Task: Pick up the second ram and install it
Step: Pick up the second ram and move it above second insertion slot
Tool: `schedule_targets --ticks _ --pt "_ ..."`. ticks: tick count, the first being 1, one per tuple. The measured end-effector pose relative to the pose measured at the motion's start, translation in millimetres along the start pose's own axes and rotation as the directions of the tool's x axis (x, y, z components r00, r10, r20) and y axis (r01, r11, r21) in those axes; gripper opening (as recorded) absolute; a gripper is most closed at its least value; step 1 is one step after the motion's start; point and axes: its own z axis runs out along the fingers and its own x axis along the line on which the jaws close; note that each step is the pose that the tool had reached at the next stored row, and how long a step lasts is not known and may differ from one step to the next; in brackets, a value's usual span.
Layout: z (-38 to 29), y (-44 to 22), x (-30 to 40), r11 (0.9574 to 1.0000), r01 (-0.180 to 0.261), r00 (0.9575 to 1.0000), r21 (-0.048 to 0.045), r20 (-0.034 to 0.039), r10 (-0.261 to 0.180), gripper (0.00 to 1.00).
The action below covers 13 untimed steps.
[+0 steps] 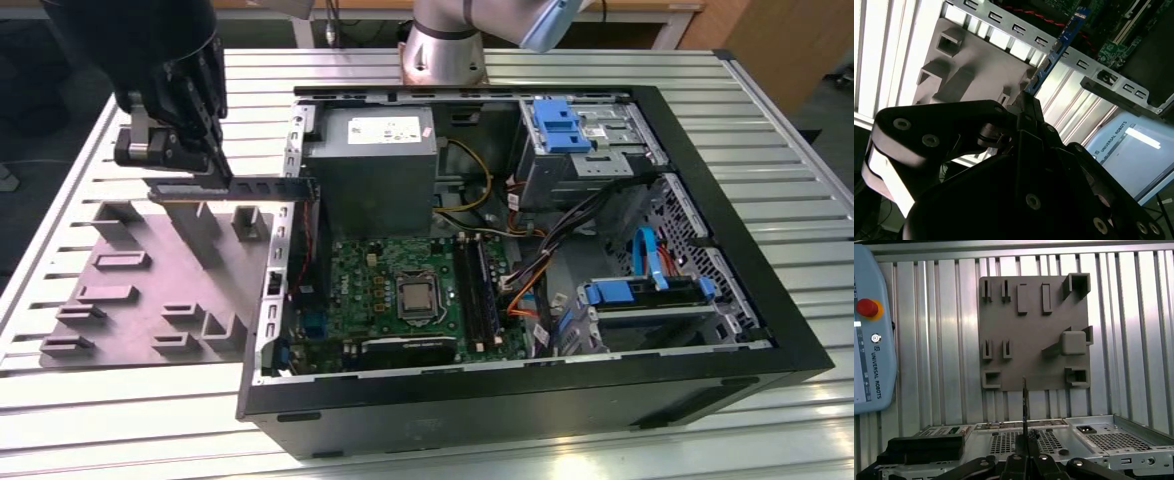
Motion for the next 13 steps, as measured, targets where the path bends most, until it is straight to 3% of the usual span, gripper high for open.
schedule_targets --ticks 13 --pt "-0.5 -13.5 -1.0 1.0000 0.000 1.0000 0.0000 0.0000 0.000 0.12"
